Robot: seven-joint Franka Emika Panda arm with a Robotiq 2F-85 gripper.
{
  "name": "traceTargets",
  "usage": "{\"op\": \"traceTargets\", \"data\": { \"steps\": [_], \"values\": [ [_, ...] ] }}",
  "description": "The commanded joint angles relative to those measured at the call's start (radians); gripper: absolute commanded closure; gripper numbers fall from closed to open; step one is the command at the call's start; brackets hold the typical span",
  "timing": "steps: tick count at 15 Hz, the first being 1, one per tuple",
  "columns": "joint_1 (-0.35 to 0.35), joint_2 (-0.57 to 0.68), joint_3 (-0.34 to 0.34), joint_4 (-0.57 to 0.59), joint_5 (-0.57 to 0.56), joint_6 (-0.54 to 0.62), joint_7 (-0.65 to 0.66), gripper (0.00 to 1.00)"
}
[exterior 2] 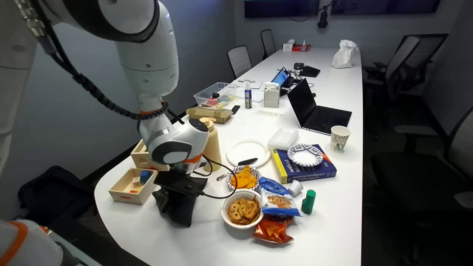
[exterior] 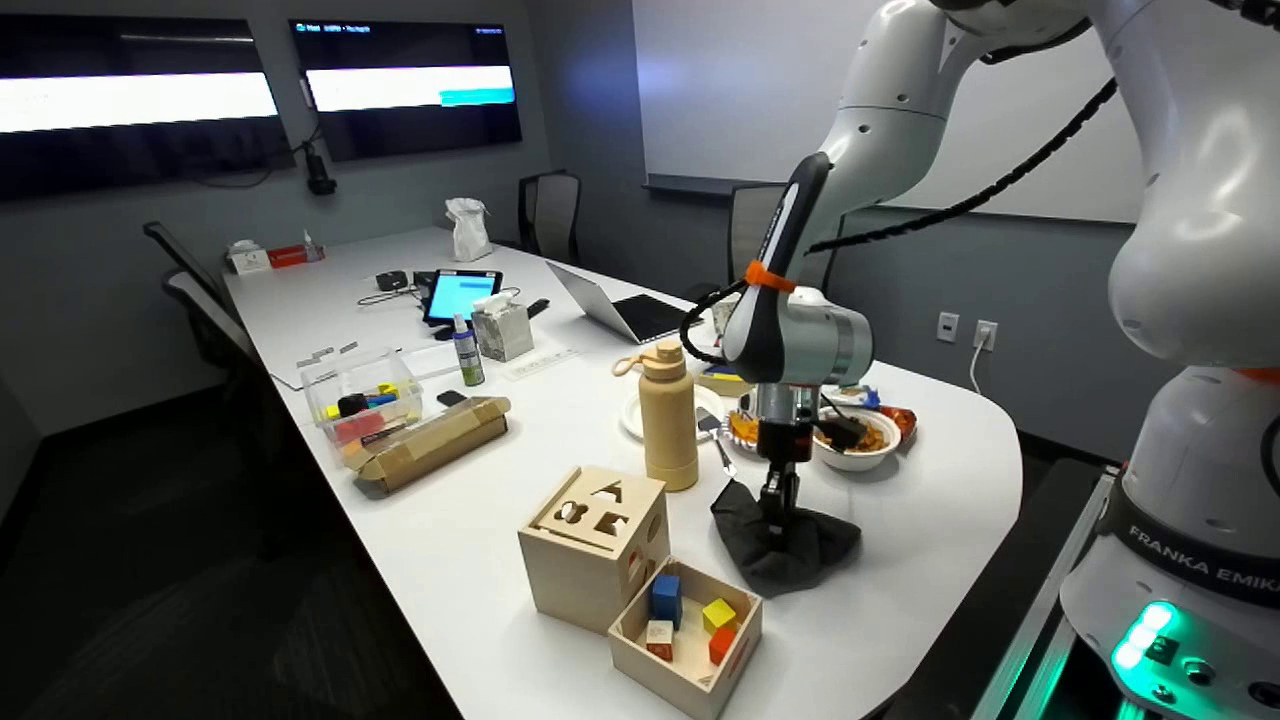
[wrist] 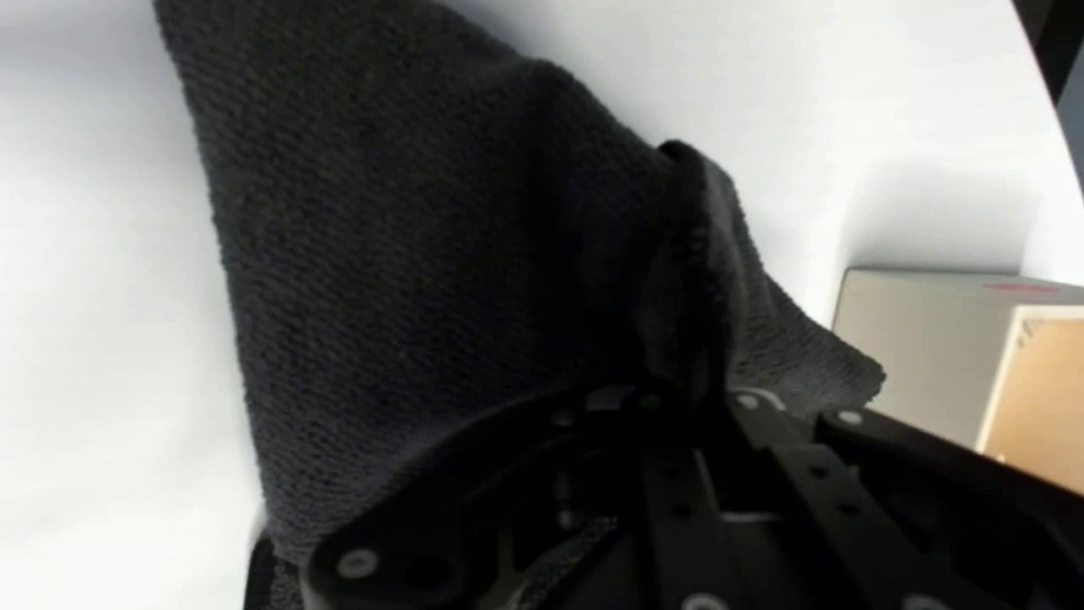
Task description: Wipe the table using the black towel
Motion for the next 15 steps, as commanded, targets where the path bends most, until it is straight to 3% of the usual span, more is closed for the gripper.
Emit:
{"op": "traceTargets", "data": {
  "steps": [1, 5, 11, 15],
  "values": [
    [-0.018, 0.028, 0.014, -0.039, 0.011, -0.011, -0.02, 0.98],
    [-0.059, 0.039, -0.007, -0.101, 0.027, 0.026, 0.001, 0.98],
    [-0.25, -0.029, -0.043, -0.207, 0.04, 0.12, 0.035, 0.98],
    [-0.235, -0.029, -0.142, -0.124, -0.028, 0.078, 0.123, 0.98]
  ]
}}
